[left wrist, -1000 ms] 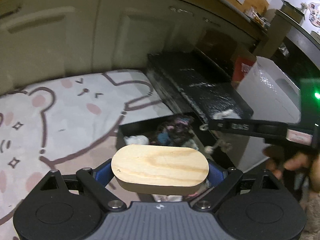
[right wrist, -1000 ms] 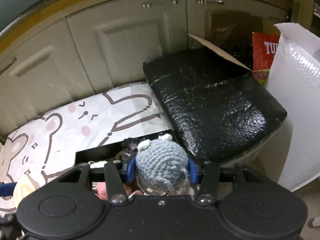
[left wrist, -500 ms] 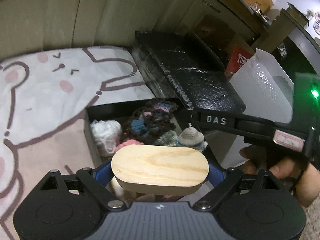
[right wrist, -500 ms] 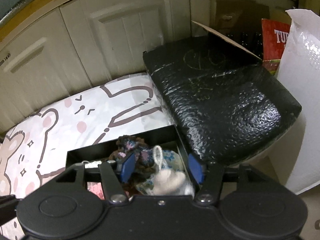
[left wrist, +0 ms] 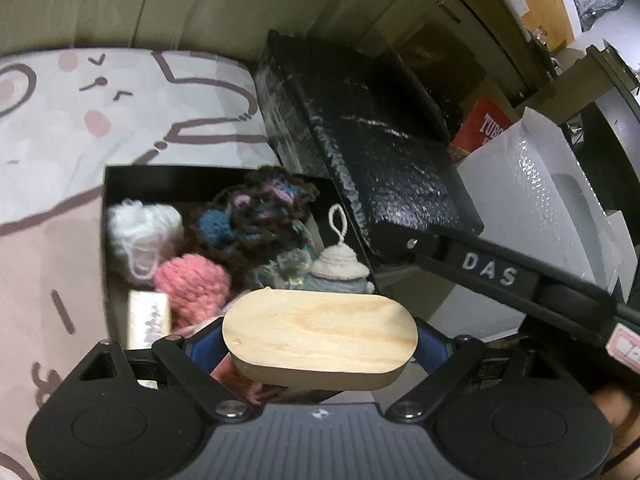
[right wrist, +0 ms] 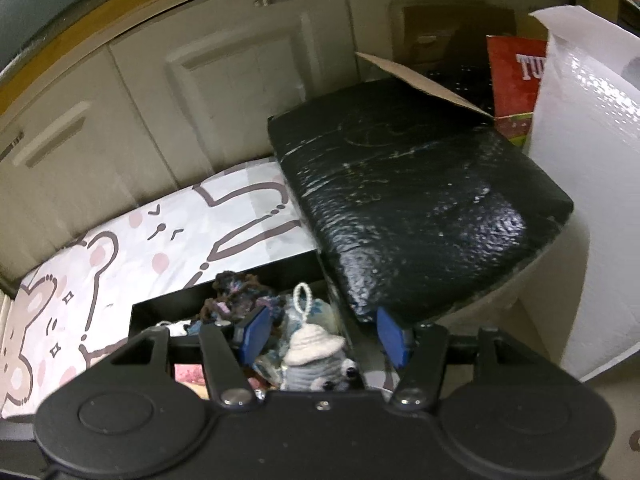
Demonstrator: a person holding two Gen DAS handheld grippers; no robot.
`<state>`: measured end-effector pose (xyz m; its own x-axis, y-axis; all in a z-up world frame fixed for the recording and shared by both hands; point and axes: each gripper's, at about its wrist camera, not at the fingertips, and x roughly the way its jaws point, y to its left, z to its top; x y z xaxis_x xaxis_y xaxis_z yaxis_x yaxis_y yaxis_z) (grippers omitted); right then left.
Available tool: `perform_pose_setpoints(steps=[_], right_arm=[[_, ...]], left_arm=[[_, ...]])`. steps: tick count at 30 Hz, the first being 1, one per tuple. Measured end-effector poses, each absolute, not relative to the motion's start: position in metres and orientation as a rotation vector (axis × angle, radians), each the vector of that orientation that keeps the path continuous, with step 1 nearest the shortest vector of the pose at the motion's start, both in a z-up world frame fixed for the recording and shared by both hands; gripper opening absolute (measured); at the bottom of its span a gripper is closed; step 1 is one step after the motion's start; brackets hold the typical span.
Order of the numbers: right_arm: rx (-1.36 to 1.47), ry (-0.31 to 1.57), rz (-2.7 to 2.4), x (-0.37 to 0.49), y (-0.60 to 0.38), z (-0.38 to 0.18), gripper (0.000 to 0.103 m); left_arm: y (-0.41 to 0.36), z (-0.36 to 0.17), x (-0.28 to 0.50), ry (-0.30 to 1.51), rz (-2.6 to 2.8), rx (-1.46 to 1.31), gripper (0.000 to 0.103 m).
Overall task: Organize objects
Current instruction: 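Lower wooden block into box with left tool while right tool releases doll there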
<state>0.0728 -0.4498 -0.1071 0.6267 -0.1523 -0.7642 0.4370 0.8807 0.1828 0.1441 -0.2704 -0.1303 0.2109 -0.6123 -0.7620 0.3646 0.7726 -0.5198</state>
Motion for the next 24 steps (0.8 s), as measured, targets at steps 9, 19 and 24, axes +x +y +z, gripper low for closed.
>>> perform_pose_setpoints(steps=[9, 19, 24], right_arm=[[0.411, 0.835, -0.356, 0.064, -0.460, -0.115, 0.060], [0.422, 0.844, -0.348, 0.063, -0.459, -0.116, 0.060], [0.410, 0.862, -0.342, 0.063, -0.457, -0.117, 0.060]], left_arm=[[-0.265, -0.131, 0.150, 1.188, -0.651, -0.258, 0.089], [-0.278, -0.140, 0.146, 1.215, -0.694, -0.108, 0.054], [-0.286, -0.141, 0.140, 1.169, -0.709, -0.008, 0.052]])
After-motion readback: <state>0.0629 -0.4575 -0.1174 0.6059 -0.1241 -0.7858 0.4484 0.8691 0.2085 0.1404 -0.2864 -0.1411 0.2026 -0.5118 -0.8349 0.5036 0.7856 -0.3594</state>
